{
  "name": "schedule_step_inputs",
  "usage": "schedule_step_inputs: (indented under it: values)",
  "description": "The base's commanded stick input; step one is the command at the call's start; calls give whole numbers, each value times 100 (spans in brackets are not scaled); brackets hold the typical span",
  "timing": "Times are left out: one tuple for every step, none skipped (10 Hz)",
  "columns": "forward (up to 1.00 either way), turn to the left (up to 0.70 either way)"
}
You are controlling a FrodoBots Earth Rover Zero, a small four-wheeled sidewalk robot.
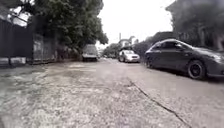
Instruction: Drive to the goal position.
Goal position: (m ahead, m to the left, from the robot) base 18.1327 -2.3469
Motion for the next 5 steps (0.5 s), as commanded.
schedule_step_inputs:
  values:
    - [100,0]
    - [100,0]
    - [100,0]
    - [100,2]
    - [100,27]
